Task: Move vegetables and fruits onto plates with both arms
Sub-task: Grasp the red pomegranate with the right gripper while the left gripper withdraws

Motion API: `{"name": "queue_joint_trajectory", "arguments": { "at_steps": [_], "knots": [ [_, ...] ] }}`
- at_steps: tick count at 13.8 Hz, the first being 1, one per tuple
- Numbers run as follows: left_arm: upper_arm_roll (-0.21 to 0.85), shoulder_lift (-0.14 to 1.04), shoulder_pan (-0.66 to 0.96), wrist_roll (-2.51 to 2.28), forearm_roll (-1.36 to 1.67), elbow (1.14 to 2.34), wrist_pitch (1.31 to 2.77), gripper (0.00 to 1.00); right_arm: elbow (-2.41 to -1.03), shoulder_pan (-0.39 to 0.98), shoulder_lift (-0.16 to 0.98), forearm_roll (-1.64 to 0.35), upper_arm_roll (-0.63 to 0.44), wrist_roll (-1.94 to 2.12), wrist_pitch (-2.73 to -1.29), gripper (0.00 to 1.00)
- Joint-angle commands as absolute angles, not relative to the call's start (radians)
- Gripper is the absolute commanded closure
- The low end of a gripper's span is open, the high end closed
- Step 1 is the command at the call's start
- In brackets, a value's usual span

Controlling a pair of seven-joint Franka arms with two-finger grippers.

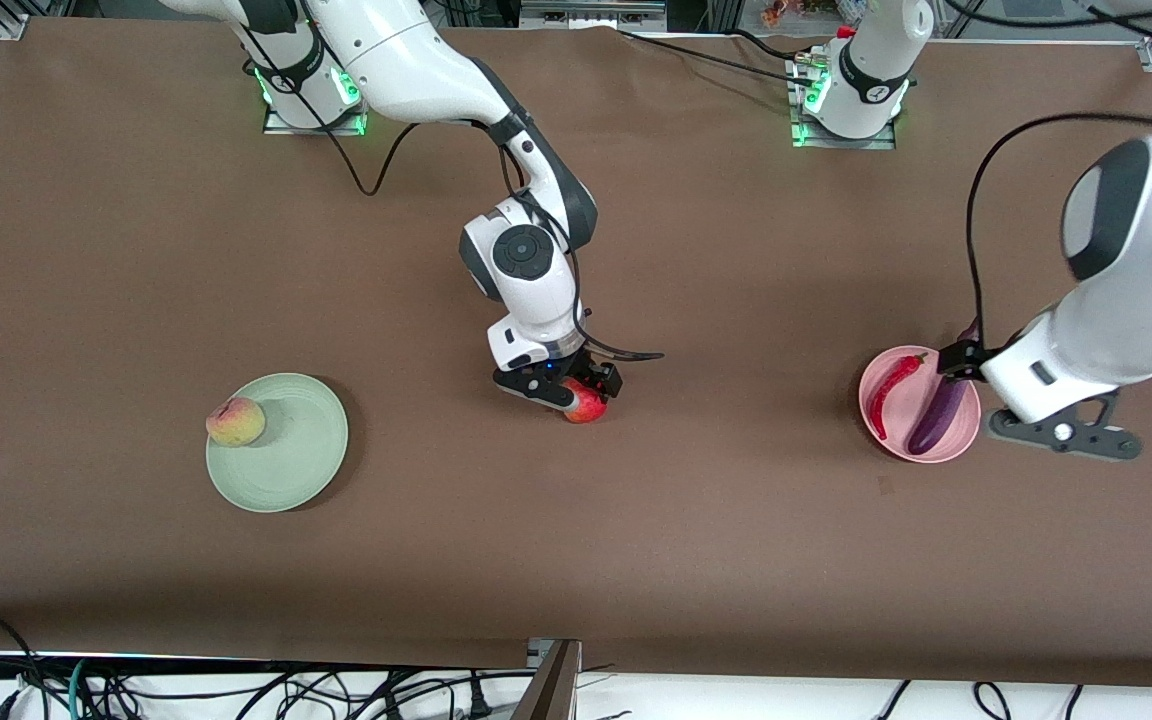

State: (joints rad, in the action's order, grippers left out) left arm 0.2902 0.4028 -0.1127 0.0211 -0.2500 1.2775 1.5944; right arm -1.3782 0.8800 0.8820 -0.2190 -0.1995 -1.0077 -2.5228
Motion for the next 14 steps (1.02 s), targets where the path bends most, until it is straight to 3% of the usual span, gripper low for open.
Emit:
{"name": "queue_joint_trajectory", "arguments": {
  "at_steps": [1, 2, 3, 5, 7, 9, 11, 14],
  "knots": [
    [0.273, 0.342, -0.127, 0.005, -0.174, 1.215, 1.514, 0.0, -1.362, 0.894, 0.905, -0.201, -0.21, -1.022, -2.543, 0.0],
    [0.258, 0.344, -0.133, -0.001, -0.129, 1.18, 1.488, 0.0, -1.362, 0.894, 0.907, -0.201, -0.212, -1.02, -2.545, 0.02],
    [0.203, 0.316, -0.118, -0.002, -0.121, 1.207, 1.5, 0.0, -1.362, 0.894, 0.908, -0.195, -0.212, -1.019, -2.545, 0.13],
    [0.131, 0.18, -0.057, -0.009, -0.076, 1.38, 1.535, 0.0, -1.362, 0.893, 0.91, -0.166, -0.21, -1.019, -2.569, 0.39],
    [0.039, 0.009, 0.007, -0.006, -0.016, 1.625, 1.699, 0.0, -1.362, 0.893, 0.913, -0.166, -0.212, -1.012, -2.574, 0.6],
    [0.038, -0.089, 0.014, -0.012, -0.015, 1.784, 1.743, 0.0, -1.362, 0.89, 0.899, -0.164, -0.218, -1.003, -2.565, 0.61],
    [0.038, -0.065, 0.011, -0.008, -0.015, 1.764, 1.688, 0.0, -1.365, 0.882, 0.862, -0.163, -0.235, -0.959, -2.515, 0.61],
    [0.048, -0.043, 0.021, -0.009, -0.038, 1.721, 1.681, 0.0, -1.364, 0.813, 0.787, -0.182, -0.249, -0.795, -2.32, 0.61]
  ]
}}
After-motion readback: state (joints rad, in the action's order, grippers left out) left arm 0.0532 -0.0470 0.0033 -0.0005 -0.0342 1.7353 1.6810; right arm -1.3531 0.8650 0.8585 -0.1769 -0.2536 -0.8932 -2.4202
